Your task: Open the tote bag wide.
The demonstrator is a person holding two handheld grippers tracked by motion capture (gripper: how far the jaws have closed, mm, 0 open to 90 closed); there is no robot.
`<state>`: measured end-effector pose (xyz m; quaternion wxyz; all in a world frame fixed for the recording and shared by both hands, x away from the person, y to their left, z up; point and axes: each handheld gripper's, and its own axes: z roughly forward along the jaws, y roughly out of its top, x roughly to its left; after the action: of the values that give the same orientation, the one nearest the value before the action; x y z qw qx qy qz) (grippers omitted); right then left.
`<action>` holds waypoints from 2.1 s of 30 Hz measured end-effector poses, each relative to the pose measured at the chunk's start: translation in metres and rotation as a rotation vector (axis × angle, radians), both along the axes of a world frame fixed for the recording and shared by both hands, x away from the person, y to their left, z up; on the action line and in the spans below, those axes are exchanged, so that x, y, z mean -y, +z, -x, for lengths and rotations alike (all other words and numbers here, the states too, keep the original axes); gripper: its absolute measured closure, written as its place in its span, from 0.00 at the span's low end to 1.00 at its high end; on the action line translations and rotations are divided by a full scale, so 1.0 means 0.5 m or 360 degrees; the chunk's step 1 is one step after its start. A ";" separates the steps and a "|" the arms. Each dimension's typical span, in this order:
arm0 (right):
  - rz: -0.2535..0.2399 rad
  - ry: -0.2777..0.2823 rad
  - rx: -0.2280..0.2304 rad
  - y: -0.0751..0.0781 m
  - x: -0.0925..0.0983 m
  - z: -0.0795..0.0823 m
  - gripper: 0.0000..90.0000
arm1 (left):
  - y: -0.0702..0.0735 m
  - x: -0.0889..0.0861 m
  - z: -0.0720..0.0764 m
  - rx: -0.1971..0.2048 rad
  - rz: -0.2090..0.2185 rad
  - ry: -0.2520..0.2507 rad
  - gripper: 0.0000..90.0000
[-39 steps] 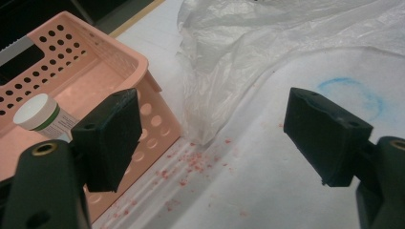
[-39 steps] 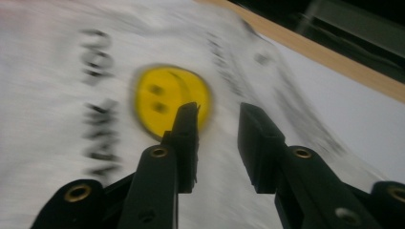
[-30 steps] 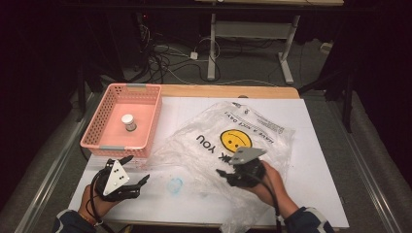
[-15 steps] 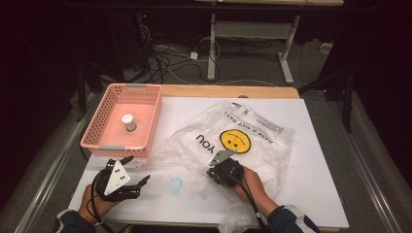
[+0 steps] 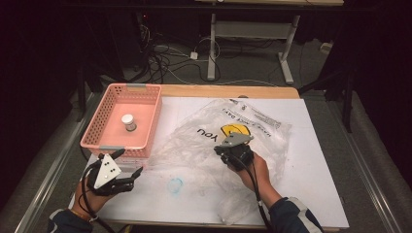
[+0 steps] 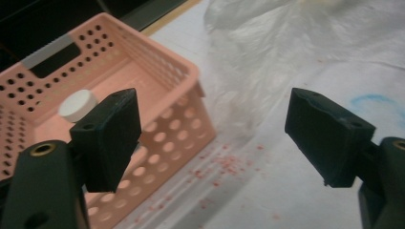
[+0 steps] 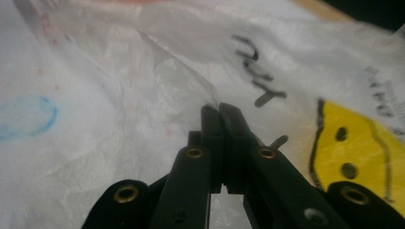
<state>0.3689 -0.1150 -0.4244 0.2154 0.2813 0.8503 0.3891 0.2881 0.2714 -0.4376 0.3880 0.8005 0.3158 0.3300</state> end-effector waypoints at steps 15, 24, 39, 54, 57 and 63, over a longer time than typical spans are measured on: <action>-0.0221 -0.0118 0.0292 0.087 0.041 -0.001 1.00 | 0.104 -0.018 -0.167 -0.0039 -0.0016 0.0173 0.20; -0.0281 -0.0136 0.0400 0.123 0.061 0.004 1.00 | 0.067 -0.025 -0.351 -0.0445 -0.0305 0.0367 0.24; -0.0263 -0.0067 0.0315 0.117 0.065 0.001 1.00 | -0.003 -0.050 -0.456 -0.0854 -0.0330 0.0431 0.51; -0.0133 -0.0032 0.0437 0.140 0.030 0.003 1.00 | 0.072 -0.057 -0.395 -0.0543 -0.0157 0.0323 0.54; -0.0112 -0.0031 0.0409 0.130 0.020 0.000 1.00 | 0.094 -0.052 -0.356 -0.0436 -0.0111 0.0259 0.54; -0.0078 -0.0052 0.0393 0.119 0.014 -0.003 1.00 | 0.129 -0.022 -0.257 -0.0188 -0.0051 0.0120 0.54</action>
<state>0.3705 -0.1218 -0.3648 0.3179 0.2502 0.8029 0.4379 0.4168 0.2825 -0.3731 0.3430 0.8123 0.3627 0.3017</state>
